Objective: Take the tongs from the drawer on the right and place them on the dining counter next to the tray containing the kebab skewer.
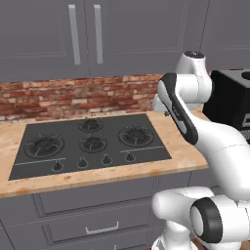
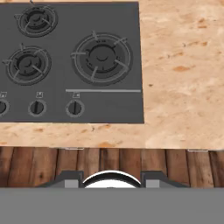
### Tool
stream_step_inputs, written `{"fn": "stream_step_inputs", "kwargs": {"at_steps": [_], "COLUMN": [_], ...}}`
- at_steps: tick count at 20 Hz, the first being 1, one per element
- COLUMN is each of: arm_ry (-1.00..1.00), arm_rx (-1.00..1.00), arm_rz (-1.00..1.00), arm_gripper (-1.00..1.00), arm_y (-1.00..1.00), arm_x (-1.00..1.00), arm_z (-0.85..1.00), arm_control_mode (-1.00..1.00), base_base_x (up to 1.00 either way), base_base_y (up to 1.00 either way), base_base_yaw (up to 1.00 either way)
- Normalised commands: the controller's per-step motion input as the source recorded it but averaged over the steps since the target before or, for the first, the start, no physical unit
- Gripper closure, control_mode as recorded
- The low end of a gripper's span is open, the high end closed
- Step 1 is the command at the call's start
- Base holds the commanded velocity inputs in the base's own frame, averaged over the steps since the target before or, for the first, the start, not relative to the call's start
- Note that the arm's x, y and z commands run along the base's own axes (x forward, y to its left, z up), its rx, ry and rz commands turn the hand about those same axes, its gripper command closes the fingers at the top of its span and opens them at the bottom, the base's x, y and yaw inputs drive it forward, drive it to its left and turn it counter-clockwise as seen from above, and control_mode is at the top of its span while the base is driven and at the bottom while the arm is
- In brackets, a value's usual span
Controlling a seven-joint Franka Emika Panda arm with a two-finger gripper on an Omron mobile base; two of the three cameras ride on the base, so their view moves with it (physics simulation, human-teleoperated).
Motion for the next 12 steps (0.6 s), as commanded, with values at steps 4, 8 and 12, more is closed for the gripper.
{"fn": "stream_step_inputs", "kwargs": {"at_steps": [4,8,12], "arm_ry": [-0.02,-0.03,0.0], "arm_rx": [0.05,0.05,0.13], "arm_rz": [0.0,-0.09,-0.22], "arm_gripper": [-1.0,-1.0,-1.0], "arm_y": [-0.08,-0.16,-0.35], "arm_x": [-0.08,-0.2,-0.25], "arm_z": [-0.02,0.0,0.0], "arm_control_mode": [-1.0,-1.0,-1.0], "base_base_x": [0.0,0.0,0.0], "base_base_y": [0.0,0.0,0.0], "base_base_yaw": [0.0,0.0,0.0]}}
